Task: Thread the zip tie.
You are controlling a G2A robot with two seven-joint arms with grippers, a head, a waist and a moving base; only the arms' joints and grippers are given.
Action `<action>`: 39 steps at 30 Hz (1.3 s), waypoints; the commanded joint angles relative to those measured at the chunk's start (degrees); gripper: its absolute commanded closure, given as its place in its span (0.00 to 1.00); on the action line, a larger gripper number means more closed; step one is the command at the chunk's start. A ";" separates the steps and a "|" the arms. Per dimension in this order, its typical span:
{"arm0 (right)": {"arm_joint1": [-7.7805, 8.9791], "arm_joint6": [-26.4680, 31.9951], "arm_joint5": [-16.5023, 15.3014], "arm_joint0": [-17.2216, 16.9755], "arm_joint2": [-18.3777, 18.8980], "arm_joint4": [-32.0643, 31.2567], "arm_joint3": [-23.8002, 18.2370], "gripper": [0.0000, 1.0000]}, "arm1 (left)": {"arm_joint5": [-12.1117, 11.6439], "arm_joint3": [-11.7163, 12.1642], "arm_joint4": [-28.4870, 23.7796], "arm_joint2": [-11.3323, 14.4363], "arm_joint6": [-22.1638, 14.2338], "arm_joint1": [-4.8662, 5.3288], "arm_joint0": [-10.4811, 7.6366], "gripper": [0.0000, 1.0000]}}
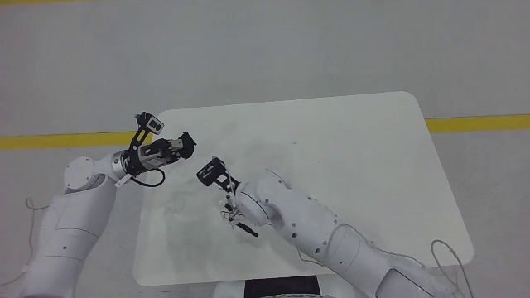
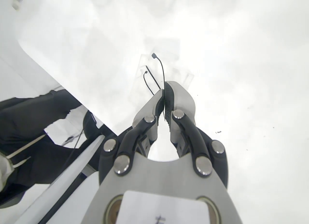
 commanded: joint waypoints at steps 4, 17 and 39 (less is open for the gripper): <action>1.48 -6.32 -1.25 -5.14 5.02 1.93 -5.00 1.00 | 0.00 0.00 0.00 0.00 0.00 0.00 0.00 1.00; 1.75 -15.00 1.51 -7.34 8.29 4.17 -7.10 1.00 | 0.00 0.00 0.00 0.00 0.00 0.00 0.00 1.00; 1.84 -42.52 4.10 -13.73 12.31 9.65 -13.63 1.00 | 0.00 0.00 0.00 0.00 0.00 0.00 0.00 1.00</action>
